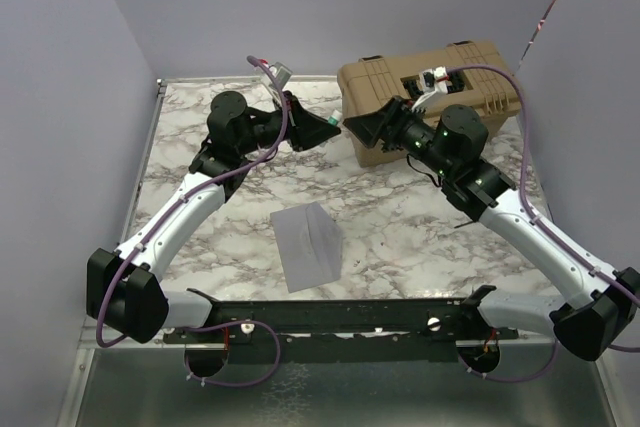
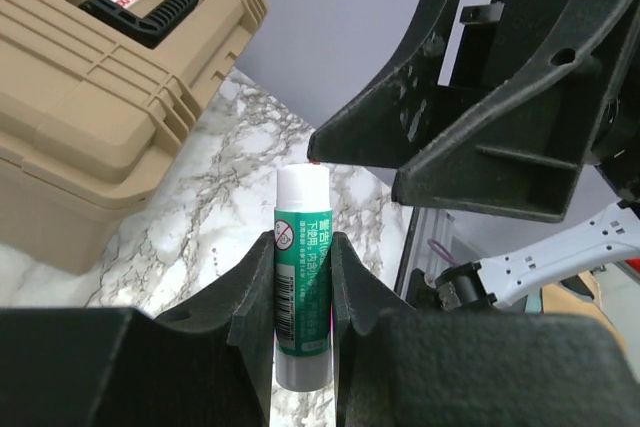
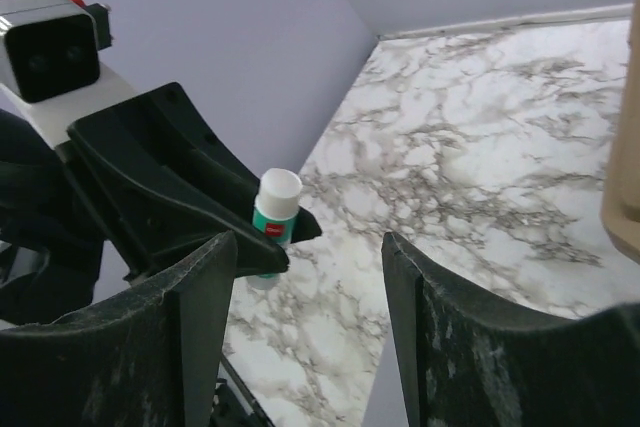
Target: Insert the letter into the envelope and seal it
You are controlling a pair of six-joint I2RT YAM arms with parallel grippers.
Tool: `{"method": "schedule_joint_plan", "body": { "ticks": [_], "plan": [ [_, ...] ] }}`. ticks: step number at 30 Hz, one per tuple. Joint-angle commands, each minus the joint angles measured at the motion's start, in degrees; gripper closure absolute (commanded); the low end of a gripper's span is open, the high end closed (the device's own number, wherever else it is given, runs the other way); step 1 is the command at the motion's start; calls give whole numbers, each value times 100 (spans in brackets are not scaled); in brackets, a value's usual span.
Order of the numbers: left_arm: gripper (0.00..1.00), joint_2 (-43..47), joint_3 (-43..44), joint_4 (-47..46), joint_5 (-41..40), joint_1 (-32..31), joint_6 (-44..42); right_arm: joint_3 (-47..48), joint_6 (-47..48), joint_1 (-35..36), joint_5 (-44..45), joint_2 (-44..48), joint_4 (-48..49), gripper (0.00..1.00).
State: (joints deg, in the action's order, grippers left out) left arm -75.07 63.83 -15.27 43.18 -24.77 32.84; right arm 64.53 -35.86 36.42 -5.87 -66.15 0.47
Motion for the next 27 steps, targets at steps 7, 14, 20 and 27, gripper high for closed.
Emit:
{"method": "schedule_joint_plan", "body": {
  "ticks": [7,14,20,27],
  "plan": [
    [100,103,-248,-1066,-1860,-37,2088,-69,-516,28,-990,-223,846,36],
    [100,37,-296,-1273,-2077,-45,2463,431,-497,31,-1557,-730,603,43],
    [100,36,-293,-1295,-2064,-45,2489,701,-650,27,-1658,-1181,489,49],
    [100,75,-327,-1319,-2002,-53,2465,727,-957,29,-1774,-1374,947,50]
  ]
}}
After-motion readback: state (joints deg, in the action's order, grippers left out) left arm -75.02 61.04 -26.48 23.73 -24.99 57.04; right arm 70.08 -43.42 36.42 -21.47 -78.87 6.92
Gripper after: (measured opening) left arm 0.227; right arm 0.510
